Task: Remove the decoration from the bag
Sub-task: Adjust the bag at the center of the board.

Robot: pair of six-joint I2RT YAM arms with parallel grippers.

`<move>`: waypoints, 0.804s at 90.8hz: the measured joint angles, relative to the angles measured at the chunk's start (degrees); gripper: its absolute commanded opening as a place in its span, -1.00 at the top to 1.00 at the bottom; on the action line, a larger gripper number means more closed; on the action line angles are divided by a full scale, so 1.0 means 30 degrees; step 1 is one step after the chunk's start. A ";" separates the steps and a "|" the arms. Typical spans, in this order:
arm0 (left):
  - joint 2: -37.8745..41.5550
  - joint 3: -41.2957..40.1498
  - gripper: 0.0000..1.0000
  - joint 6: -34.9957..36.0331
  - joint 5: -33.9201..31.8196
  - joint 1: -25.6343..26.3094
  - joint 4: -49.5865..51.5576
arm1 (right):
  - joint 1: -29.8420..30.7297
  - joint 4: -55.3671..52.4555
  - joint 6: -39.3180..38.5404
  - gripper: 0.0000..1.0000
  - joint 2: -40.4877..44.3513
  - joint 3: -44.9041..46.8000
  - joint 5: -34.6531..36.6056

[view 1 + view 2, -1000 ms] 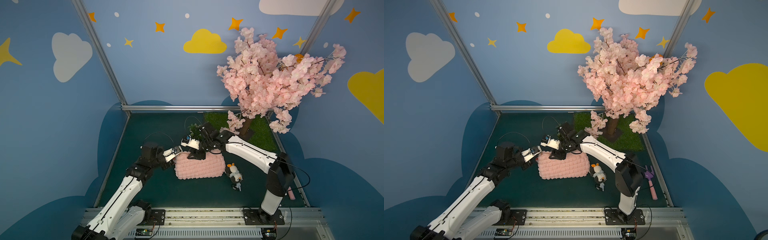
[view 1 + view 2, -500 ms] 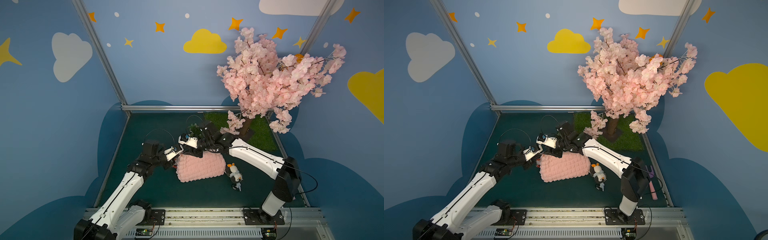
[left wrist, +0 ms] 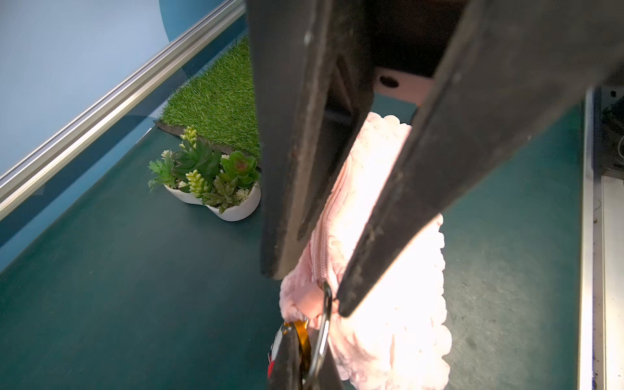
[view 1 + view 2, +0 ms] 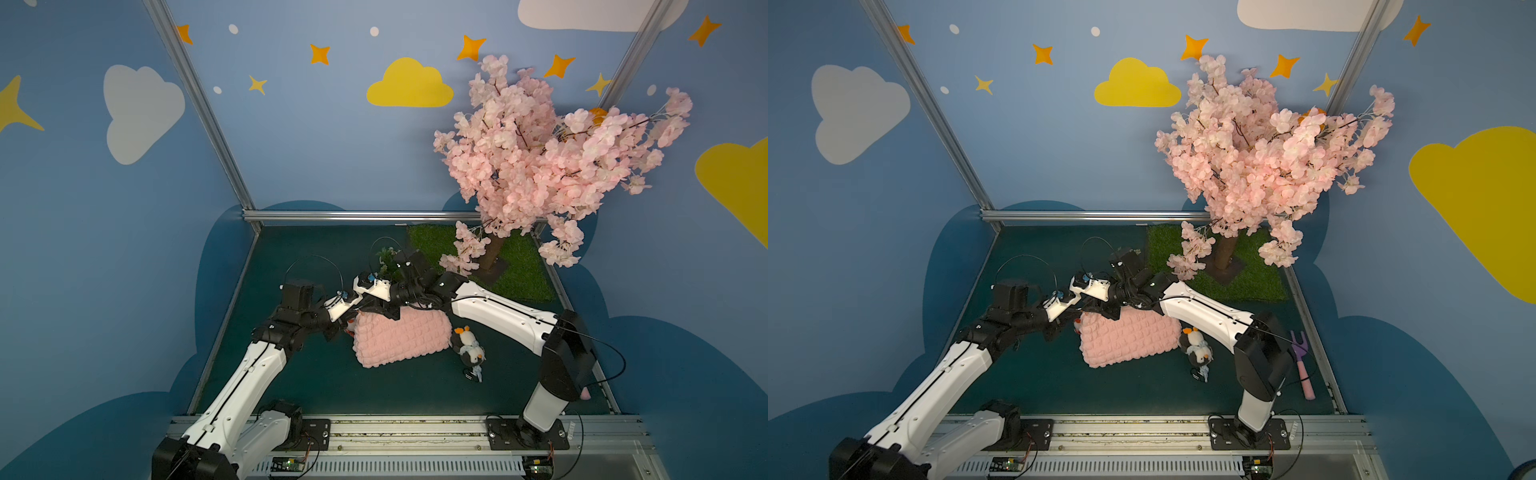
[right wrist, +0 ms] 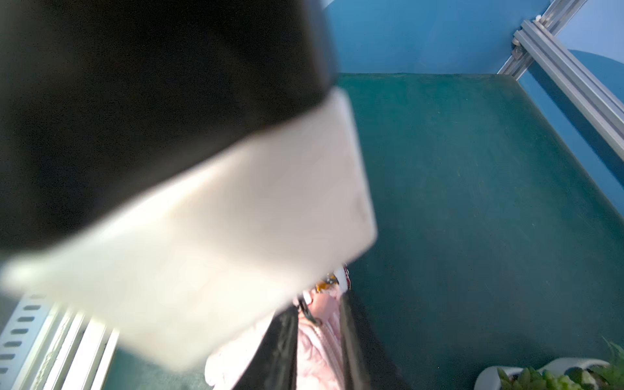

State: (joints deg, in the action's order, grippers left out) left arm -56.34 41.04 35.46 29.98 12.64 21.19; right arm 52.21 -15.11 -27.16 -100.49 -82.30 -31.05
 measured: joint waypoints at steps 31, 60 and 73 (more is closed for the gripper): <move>0.0007 -0.0022 0.96 -0.0102 0.0401 -0.0255 0.0189 | -0.0007 0.0539 0.0532 0.56 -0.0466 -0.0029 -0.1115; 0.0211 -0.0153 0.96 -0.0765 0.1297 -0.0678 -0.0095 | -0.0029 0.1217 0.1472 0.58 -0.0780 0.0051 -0.2317; 0.0211 -0.0153 0.96 -0.1035 0.1800 -0.0831 -0.0146 | -0.0051 0.1625 0.1683 0.75 -0.0787 0.0364 -0.2528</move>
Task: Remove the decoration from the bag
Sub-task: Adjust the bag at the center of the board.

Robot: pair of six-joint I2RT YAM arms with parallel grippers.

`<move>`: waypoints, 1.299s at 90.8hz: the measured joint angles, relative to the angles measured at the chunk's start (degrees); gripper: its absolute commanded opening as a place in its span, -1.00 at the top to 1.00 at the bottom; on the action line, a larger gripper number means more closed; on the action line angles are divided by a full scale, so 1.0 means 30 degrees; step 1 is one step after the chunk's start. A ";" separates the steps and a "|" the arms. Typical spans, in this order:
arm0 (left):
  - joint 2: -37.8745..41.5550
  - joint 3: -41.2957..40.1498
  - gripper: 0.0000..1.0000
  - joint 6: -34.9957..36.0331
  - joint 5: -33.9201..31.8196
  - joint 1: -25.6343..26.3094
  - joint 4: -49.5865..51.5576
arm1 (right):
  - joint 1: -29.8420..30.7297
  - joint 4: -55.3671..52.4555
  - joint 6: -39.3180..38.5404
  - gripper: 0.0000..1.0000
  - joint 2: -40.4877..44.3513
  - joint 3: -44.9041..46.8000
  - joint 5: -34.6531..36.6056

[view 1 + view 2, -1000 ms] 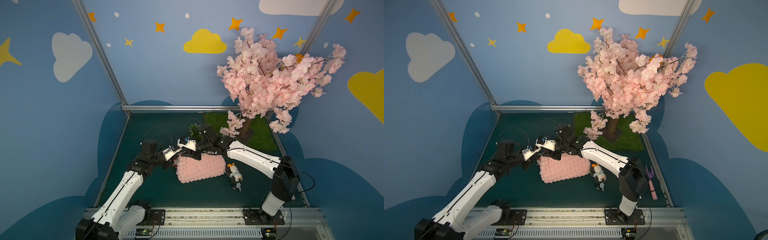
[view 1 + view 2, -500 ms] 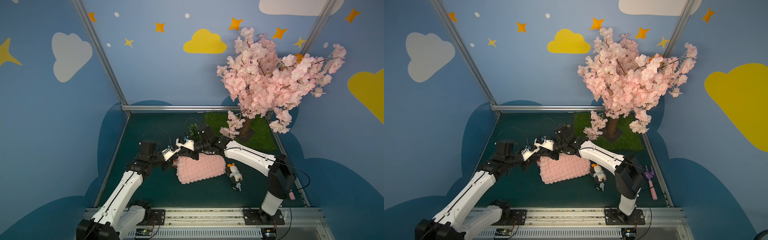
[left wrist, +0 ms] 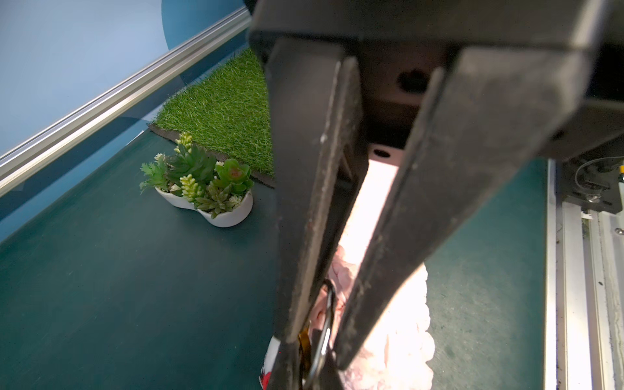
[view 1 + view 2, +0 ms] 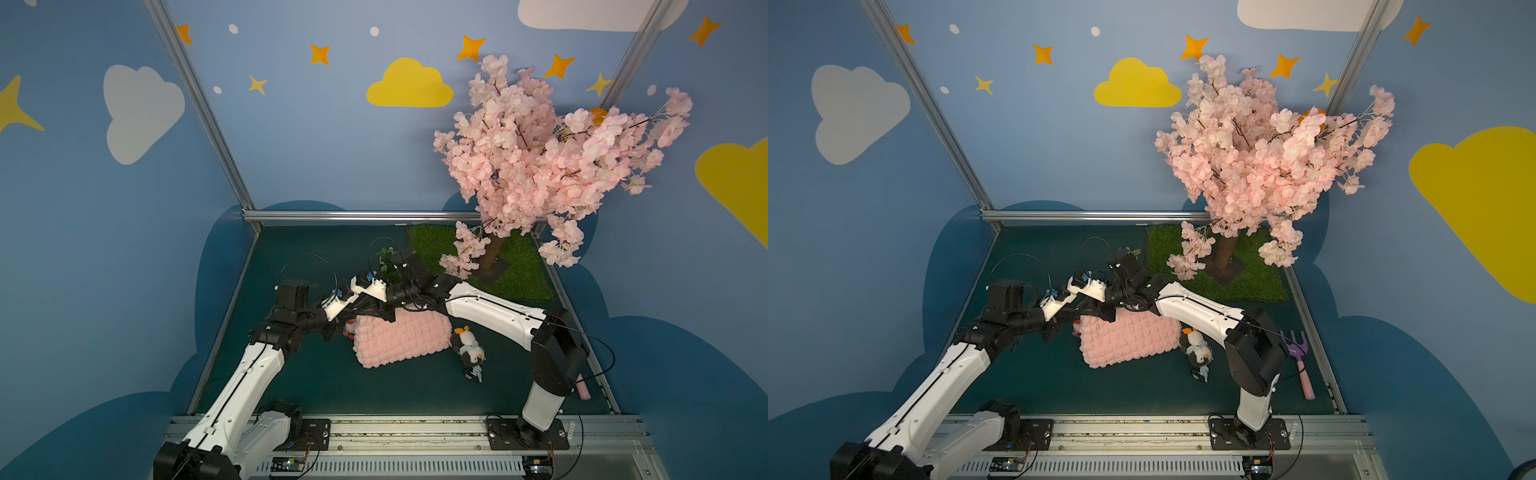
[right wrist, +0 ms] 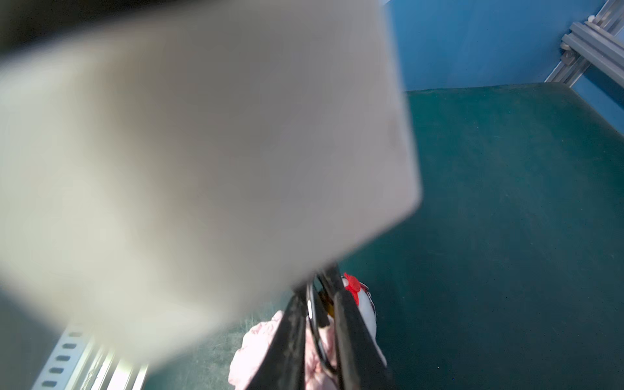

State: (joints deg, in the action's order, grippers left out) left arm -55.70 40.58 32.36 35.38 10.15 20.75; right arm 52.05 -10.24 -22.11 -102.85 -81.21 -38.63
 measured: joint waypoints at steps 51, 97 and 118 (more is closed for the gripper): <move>0.0299 -0.0517 0.20 -0.0736 -0.0015 -0.0357 -0.0262 | 0.0029 -0.0189 -0.0051 1.00 0.0000 0.0226 -0.0131; 0.0991 -0.2346 0.02 -0.1428 0.0517 -0.0947 -0.0219 | 0.0087 0.0080 0.0962 1.00 0.0153 0.0561 0.0750; 0.0787 -0.2761 0.05 -0.1603 0.0321 -0.0554 -0.1224 | 0.0073 0.0466 0.1559 1.00 0.0291 0.0750 0.0743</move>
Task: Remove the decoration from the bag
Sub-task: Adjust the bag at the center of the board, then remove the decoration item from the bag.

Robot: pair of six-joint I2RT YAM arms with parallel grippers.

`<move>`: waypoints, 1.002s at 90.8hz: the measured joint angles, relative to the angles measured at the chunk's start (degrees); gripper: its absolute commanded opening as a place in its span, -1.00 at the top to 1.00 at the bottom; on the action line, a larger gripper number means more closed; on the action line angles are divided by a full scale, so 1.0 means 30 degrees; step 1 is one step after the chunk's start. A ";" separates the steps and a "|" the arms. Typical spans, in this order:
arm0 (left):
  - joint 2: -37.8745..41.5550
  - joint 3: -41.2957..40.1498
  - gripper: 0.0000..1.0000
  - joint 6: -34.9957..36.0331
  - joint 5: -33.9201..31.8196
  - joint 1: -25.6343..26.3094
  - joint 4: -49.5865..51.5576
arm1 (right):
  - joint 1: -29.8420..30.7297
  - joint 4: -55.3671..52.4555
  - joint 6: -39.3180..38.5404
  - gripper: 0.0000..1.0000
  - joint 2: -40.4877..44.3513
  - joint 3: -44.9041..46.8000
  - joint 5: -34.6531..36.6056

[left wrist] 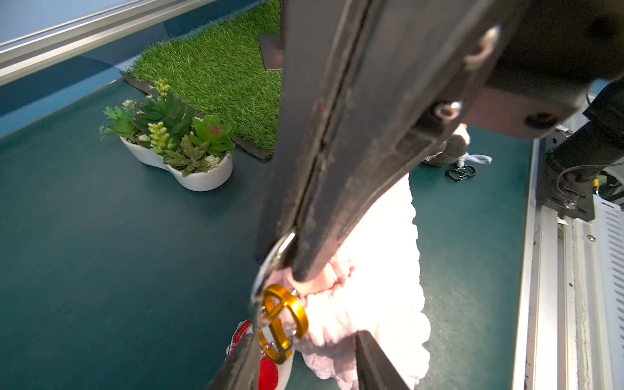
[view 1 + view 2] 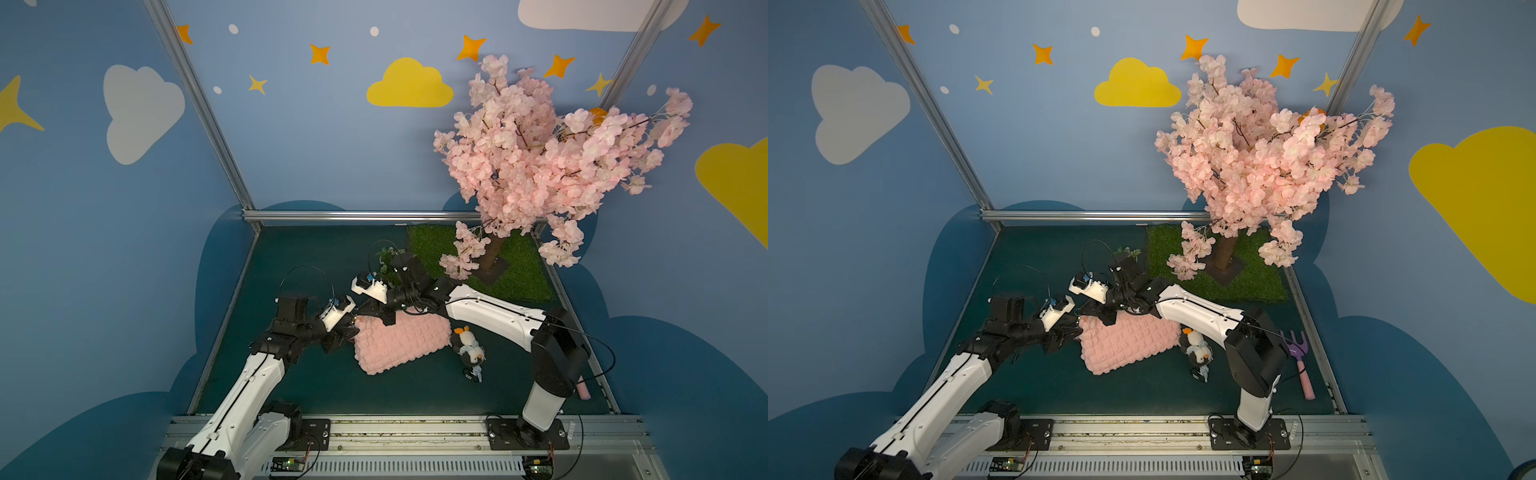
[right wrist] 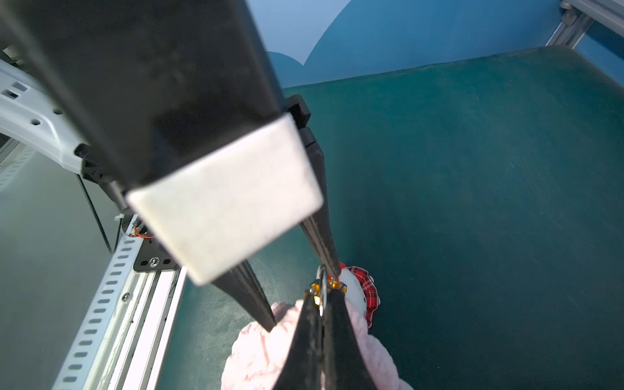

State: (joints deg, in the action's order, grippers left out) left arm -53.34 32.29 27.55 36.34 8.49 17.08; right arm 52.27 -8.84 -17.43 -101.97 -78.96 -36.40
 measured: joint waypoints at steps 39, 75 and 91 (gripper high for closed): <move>-0.2412 0.1005 0.16 -0.1217 0.3439 -0.1333 -0.0663 | -0.0131 0.0452 0.0393 1.00 0.0474 0.0648 -0.0189; -0.3847 0.2718 0.21 -0.0102 0.4575 -0.1566 0.1676 | -0.0510 0.0597 0.0736 1.00 0.0794 0.1268 -0.0605; -0.4218 0.2747 0.22 0.0284 0.4670 -0.1217 0.1872 | -0.0699 0.0838 0.1064 1.00 0.1005 0.1508 -0.0765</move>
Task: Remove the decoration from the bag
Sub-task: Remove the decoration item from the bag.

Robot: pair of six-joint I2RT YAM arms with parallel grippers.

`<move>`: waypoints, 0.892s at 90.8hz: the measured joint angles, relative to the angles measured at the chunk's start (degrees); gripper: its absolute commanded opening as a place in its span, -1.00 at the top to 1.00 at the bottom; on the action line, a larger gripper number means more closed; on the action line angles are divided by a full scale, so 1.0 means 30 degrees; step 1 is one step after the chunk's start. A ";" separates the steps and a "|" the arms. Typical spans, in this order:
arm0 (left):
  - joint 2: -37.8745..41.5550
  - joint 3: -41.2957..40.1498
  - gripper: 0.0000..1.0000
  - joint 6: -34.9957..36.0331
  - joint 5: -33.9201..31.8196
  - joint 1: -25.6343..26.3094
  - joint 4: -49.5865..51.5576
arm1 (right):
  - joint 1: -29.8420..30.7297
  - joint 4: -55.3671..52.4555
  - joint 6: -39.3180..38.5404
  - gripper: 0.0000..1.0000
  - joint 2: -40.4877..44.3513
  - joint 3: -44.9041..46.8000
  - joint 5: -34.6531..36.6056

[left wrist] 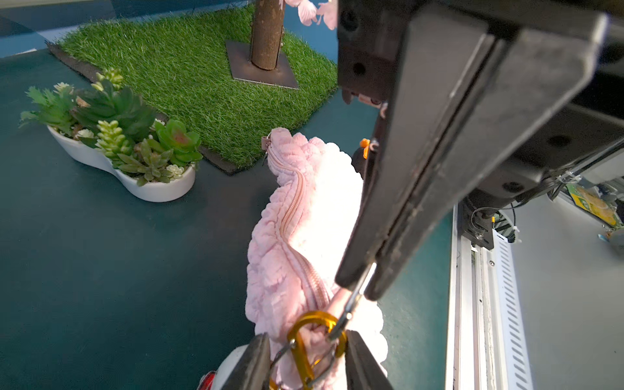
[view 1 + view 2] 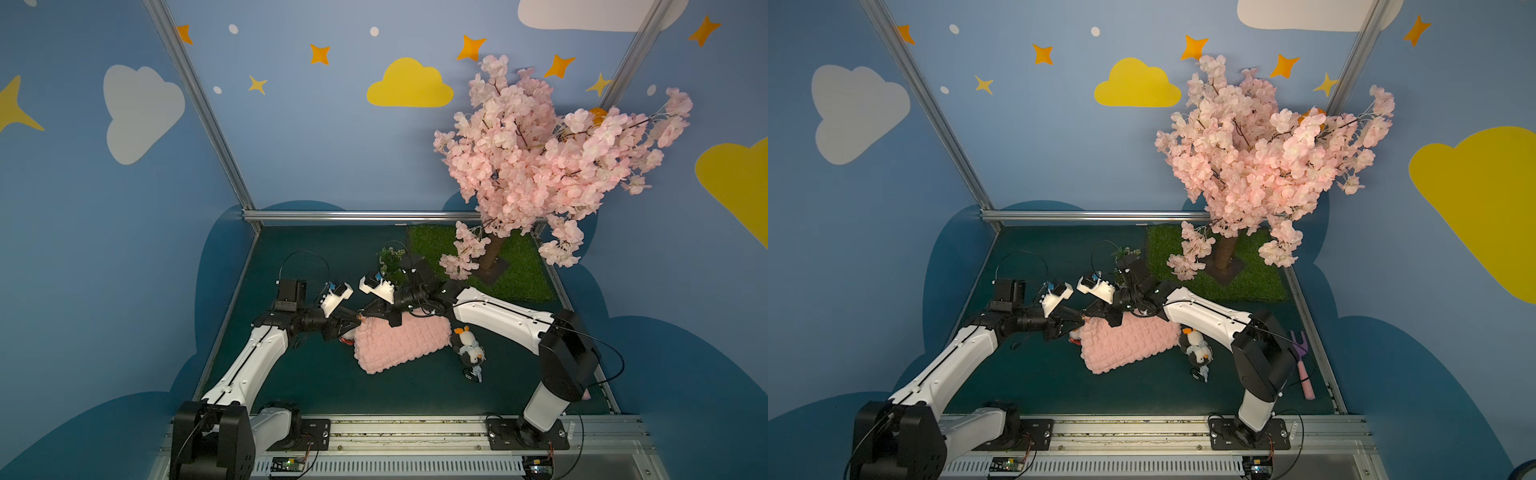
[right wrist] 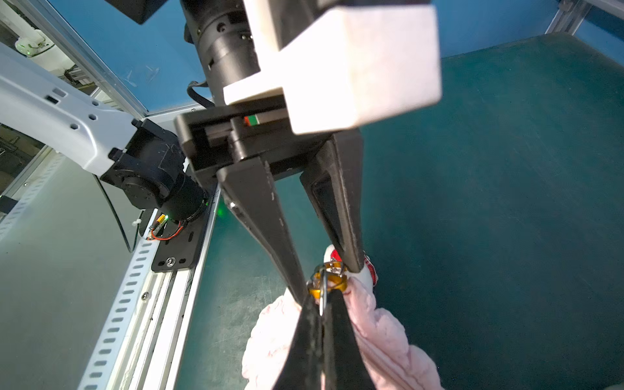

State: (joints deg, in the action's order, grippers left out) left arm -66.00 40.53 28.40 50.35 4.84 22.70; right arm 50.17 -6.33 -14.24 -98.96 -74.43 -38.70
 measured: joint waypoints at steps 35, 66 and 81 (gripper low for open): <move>-0.0998 0.0000 0.39 0.0255 0.0299 0.0386 -0.0197 | -0.0233 0.0240 0.0415 1.00 0.0189 0.0568 -0.0153; -0.0882 -0.0146 0.47 0.0087 0.0452 0.0393 -0.0663 | -0.0503 0.0488 0.0903 1.00 0.0240 0.0656 -0.0342; -0.0984 -0.0138 0.58 -0.0044 0.0765 0.0430 -0.0896 | -0.0568 0.0561 0.1035 1.00 0.0459 0.0874 -0.0328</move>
State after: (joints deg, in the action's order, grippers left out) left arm -68.95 40.12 28.27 52.64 6.13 20.01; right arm 48.47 -4.64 -11.14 -97.58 -71.81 -39.68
